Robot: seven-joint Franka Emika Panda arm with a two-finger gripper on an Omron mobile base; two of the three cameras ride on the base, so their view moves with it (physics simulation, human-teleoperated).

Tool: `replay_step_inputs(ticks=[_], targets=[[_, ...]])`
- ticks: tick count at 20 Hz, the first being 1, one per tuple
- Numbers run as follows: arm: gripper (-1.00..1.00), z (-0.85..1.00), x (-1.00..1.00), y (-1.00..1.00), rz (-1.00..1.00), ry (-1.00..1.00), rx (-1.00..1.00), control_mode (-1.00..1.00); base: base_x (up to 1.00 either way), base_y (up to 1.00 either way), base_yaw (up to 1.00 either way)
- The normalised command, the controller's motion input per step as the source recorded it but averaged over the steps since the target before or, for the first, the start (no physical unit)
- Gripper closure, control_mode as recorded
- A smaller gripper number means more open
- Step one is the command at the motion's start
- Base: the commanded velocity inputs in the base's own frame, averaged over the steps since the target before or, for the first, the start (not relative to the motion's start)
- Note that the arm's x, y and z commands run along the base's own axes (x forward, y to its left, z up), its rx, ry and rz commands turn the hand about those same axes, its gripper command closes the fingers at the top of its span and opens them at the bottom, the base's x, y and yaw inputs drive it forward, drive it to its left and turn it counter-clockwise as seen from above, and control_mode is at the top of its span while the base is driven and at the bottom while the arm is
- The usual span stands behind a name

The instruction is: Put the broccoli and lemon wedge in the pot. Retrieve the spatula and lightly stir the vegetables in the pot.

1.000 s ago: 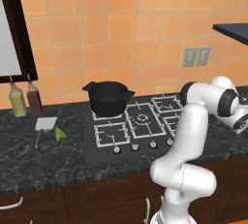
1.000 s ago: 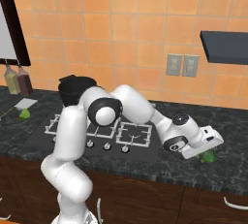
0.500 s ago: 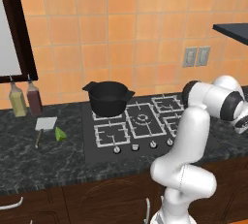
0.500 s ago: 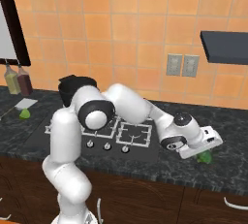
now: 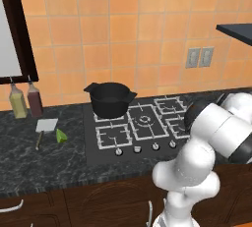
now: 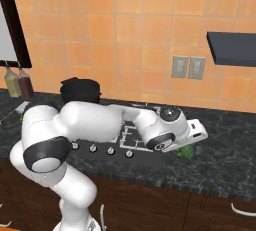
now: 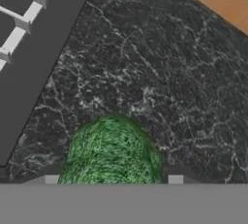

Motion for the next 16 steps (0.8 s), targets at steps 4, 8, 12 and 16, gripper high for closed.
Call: replay_step_inputs(ticks=[4,8,12,16], targets=[[1.00,1.00,0.11,1.00,0.00,0.00,0.15,-1.00,0.00,0.00,0.00],[1.00,1.00,0.16,1.00,0.00,0.00,0.14,-1.00,0.00,0.00,0.00],[1.00,1.00,0.14,1.00,0.00,0.01,0.17,-1.00,0.00,0.00,0.00],[1.00,0.89,0.06,0.94,0.00,0.02,0.17,-1.00,0.00,0.00,0.00]])
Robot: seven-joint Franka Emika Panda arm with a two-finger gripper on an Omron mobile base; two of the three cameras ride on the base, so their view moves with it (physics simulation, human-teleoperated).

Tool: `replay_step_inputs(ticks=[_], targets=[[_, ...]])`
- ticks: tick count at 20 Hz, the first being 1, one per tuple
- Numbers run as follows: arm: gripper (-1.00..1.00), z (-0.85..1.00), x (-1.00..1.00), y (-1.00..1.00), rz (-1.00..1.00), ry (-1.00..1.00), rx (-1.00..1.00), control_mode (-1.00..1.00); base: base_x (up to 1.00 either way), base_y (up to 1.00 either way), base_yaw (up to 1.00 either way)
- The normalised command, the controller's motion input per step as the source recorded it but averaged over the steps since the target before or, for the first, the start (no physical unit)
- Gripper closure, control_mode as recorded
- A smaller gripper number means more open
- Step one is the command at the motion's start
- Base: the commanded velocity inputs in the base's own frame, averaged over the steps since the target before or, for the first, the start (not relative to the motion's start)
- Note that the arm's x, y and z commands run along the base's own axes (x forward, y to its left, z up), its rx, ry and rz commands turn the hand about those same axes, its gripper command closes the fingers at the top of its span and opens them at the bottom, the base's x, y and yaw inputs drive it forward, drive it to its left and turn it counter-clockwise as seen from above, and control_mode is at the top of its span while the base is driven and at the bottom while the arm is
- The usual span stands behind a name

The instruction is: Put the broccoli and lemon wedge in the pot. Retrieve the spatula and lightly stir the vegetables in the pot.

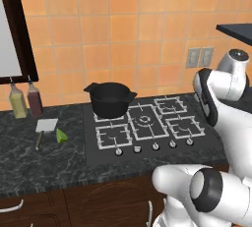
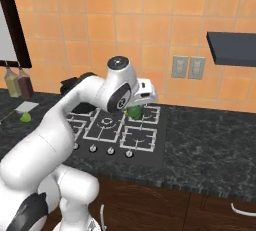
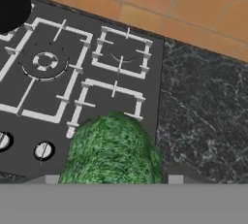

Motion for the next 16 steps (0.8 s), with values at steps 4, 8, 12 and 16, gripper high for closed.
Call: replay_step_inputs(ticks=[4,8,12,16], targets=[[1.00,0.76,0.00,0.73,-0.07,0.02,0.12,-1.00,0.00,0.00,0.00],[1.00,0.40,-0.02,0.56,-0.13,0.09,0.08,-1.00,0.00,0.00,0.00],[1.00,0.00,0.00,0.12,-0.11,0.06,0.00,-1.00,0.00,0.00,0.00],[1.00,0.00,0.00,0.08,-0.02,0.00,0.00,1.00,-0.06,0.70,-0.03]])
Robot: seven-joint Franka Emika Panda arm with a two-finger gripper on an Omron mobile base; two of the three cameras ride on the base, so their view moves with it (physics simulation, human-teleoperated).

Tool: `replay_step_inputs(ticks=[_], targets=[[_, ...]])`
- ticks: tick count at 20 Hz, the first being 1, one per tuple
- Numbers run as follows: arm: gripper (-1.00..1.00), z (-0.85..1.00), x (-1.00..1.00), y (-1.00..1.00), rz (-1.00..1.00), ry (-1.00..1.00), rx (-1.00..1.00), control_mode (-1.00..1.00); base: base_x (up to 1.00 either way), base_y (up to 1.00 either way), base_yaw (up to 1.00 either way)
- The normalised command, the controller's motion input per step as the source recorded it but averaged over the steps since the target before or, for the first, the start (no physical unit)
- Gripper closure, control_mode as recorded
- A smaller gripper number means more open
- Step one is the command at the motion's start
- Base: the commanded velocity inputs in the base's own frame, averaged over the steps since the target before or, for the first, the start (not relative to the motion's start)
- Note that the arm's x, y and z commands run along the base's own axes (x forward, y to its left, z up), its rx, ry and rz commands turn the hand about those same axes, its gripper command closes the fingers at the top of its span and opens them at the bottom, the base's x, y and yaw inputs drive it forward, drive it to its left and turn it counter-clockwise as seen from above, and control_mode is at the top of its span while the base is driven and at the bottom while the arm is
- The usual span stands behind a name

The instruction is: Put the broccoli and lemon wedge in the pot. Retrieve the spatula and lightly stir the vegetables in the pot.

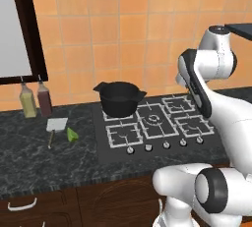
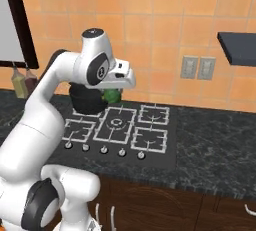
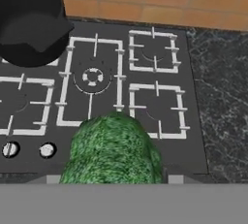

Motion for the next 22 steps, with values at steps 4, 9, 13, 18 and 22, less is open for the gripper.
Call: replay_step_inputs(ticks=[4,9,13,18,22], targets=[[1.00,0.00,0.00,0.00,0.00,0.00,0.00,1.00,-0.07,1.00,-0.04],[1.00,0.00,0.00,0.00,0.00,0.00,0.00,1.00,0.14,0.64,-0.04],[1.00,0.00,0.00,0.00,0.00,0.00,0.00,1.00,0.91,0.19,-0.02],[1.00,0.00,0.20,0.06,0.00,0.02,0.01,-1.00,0.80,0.23,-0.01],[1.00,-0.09,1.00,0.06,0.00,0.08,0.08,-1.00,0.00,0.00,0.00]])
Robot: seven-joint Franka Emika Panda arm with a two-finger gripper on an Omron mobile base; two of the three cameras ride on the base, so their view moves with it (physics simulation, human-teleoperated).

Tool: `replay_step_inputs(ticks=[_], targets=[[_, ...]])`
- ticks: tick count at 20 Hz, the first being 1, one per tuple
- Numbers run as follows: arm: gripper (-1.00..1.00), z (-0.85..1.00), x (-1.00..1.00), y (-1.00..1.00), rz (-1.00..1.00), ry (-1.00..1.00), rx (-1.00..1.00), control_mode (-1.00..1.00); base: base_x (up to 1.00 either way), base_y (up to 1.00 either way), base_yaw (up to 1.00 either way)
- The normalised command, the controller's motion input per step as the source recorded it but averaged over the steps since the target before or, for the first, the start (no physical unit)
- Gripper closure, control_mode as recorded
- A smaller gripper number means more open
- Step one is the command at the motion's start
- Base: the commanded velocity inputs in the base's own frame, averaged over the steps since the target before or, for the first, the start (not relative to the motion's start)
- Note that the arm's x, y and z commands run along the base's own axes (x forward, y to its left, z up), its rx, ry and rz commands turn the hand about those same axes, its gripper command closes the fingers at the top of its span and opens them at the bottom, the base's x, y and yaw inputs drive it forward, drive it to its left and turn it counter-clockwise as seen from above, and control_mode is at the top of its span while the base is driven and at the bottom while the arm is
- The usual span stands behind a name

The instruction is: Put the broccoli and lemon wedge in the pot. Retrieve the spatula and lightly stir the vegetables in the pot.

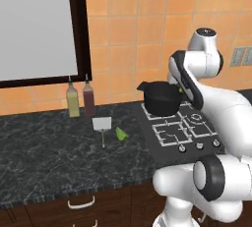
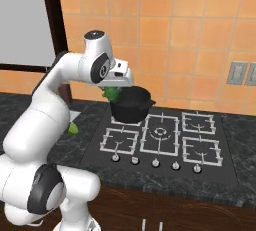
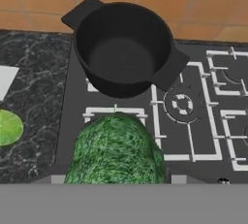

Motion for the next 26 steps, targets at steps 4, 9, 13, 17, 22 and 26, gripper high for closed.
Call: replay_step_inputs(ticks=[4,9,13,17,22,26], targets=[[1.00,-0.40,1.00,0.03,0.00,0.07,0.04,-1.00,0.00,0.00,0.00],[1.00,-0.58,1.00,0.06,0.00,0.02,0.00,-1.00,0.00,0.00,0.00],[1.00,-0.60,0.92,0.00,0.00,0.00,0.00,-1.00,0.00,0.00,0.00],[1.00,-0.55,0.57,-0.01,0.00,0.00,0.00,-1.00,0.00,0.00,0.00],[1.00,-0.48,0.38,-0.05,-0.05,0.00,0.00,-1.00,0.00,0.00,0.00],[1.00,-0.28,0.43,-0.19,-0.09,0.00,0.00,-1.00,0.00,0.00,0.00]])
